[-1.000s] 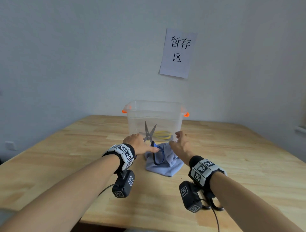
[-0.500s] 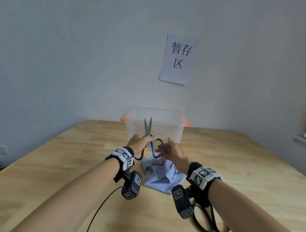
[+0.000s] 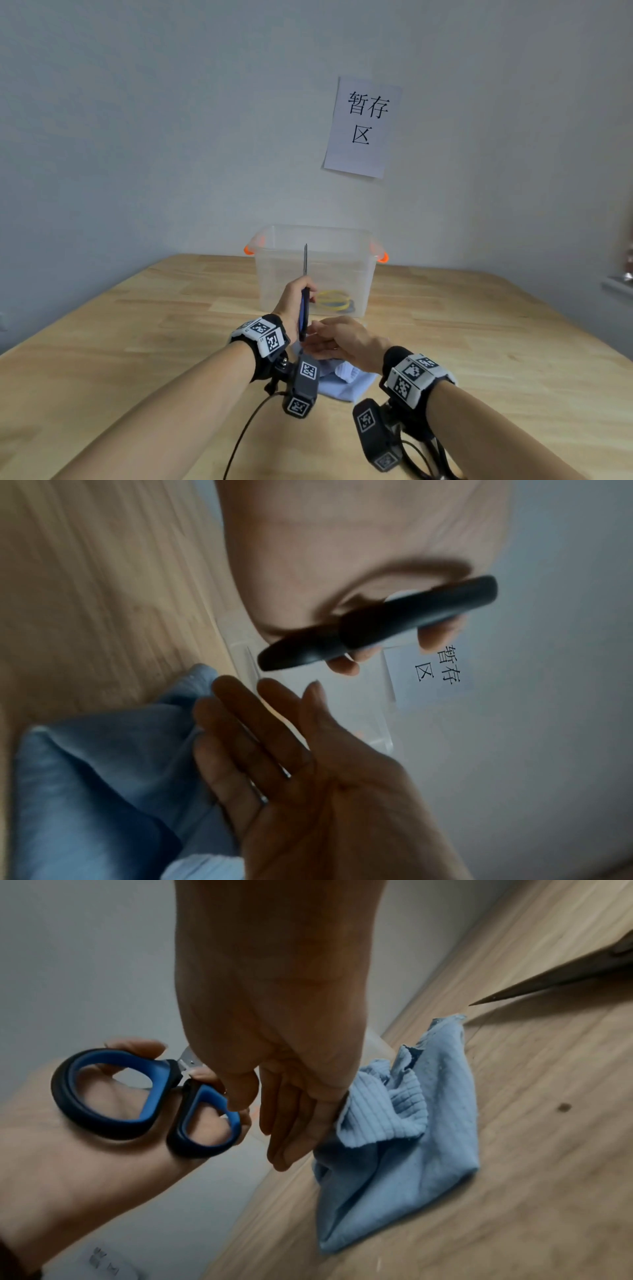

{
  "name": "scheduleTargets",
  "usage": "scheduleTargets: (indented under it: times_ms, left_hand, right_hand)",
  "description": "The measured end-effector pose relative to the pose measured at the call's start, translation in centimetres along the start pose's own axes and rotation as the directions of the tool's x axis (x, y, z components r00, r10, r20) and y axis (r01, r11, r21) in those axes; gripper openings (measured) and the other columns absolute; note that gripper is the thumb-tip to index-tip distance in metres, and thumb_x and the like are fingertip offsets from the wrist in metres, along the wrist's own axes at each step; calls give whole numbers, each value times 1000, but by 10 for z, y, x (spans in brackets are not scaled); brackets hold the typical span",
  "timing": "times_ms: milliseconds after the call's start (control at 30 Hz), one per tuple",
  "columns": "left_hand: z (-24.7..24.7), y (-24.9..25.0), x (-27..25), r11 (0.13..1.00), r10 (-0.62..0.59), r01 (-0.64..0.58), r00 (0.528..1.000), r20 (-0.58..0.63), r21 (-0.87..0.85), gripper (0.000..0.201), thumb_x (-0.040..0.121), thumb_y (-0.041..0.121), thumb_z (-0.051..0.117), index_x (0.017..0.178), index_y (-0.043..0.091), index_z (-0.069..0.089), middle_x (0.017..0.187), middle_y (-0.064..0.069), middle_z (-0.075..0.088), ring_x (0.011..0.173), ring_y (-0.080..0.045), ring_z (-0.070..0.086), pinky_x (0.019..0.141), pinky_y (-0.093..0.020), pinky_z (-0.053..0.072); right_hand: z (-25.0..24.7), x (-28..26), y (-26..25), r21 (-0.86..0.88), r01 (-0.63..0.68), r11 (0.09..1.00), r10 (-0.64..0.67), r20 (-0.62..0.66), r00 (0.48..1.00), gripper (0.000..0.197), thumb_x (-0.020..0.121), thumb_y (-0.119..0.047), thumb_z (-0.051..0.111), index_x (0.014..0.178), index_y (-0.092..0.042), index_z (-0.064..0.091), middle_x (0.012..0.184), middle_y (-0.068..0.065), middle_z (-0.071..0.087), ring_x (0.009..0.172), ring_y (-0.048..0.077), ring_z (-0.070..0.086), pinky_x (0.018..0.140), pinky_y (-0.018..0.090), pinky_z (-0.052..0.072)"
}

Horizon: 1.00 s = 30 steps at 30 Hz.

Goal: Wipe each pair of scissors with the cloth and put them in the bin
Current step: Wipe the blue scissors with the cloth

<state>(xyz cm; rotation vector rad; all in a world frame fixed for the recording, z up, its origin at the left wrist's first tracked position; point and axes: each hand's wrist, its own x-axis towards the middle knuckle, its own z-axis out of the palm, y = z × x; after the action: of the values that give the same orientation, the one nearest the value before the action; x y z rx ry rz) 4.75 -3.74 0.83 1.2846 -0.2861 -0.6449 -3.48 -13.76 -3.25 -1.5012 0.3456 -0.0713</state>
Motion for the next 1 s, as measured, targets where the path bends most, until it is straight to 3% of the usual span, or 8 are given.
scheduleTargets:
  times_ms: [133, 300, 400, 567, 700, 767, 867, 1000]
  left_hand:
    - [0, 1, -3, 997, -14, 13, 1000, -7, -81, 28, 80, 11, 46, 52, 11, 45, 63, -3, 45, 43, -17, 35, 40, -18, 34]
    - [-3, 0, -9, 989, -29, 33, 999, 34, -145, 24, 83, 11, 39, 62, 7, 48, 65, -9, 55, 56, -23, 42, 56, -30, 34]
    - [-5, 3, -11, 999, -31, 32, 999, 35, -30, 27, 90, 8, 39, 69, 1, 56, 58, -15, 58, 53, -27, 52, 56, -30, 44]
    - [-16, 3, -2, 943, -26, 27, 1000, -9, 331, 11, 100, 4, 55, 100, -3, 63, 87, -17, 66, 77, -30, 65, 74, -39, 57]
    - [-19, -2, 1, 869, 21, 9, 998, -56, 496, 12, 94, 6, 65, 83, 7, 63, 103, -19, 69, 90, -31, 66, 94, -50, 55]
    - [-15, -5, 4, 843, 45, -5, 997, -61, 537, 24, 97, 3, 60, 75, 12, 54, 100, -17, 67, 81, -28, 61, 81, -41, 58]
    - [-11, -5, 4, 814, 88, -30, 994, -71, 580, 29, 97, 0, 55, 70, 11, 51, 88, -11, 63, 82, -24, 59, 55, -23, 48]
    - [-14, -7, 8, 793, 169, -76, 981, -99, 604, 33, 84, 33, 77, 67, 10, 62, 64, -5, 62, 72, -25, 59, 59, -25, 41]
  right_hand:
    - [2, -2, 0, 27, 26, 999, -24, -41, 999, 21, 102, -21, 55, 101, -3, 67, 91, 10, 71, 79, 18, 69, 68, 25, 57]
    - [1, -3, 0, 46, 45, 998, -41, -87, 995, 16, 101, -12, 56, 99, -2, 67, 92, 13, 69, 72, 18, 71, 66, 26, 58]
    - [-1, -1, 0, 82, 97, 992, -81, -176, 981, 13, 98, 1, 56, 94, 9, 65, 84, 21, 67, 65, 24, 71, 59, 27, 59]
    - [-10, 2, 0, 101, 165, 981, -123, -334, 935, 15, 96, 6, 57, 83, 11, 62, 72, 19, 63, 56, 25, 70, 53, 29, 59]
    - [-12, 3, 2, -15, 166, 986, -161, -344, 925, 16, 97, 2, 56, 84, 9, 63, 70, 16, 63, 58, 23, 67, 57, 32, 61]
    - [-13, 2, 3, -43, 173, 984, -177, -341, 923, 20, 98, 1, 56, 80, 7, 62, 68, 14, 61, 59, 22, 65, 57, 33, 61]
    - [-16, 0, 3, -65, 176, 982, -187, -369, 910, 23, 99, 1, 55, 76, 4, 60, 64, 13, 60, 56, 20, 62, 51, 30, 59]
    - [-29, -6, 0, -86, 199, 976, -216, -357, 909, 20, 99, 0, 54, 81, 4, 61, 66, 11, 57, 51, 14, 58, 53, 29, 57]
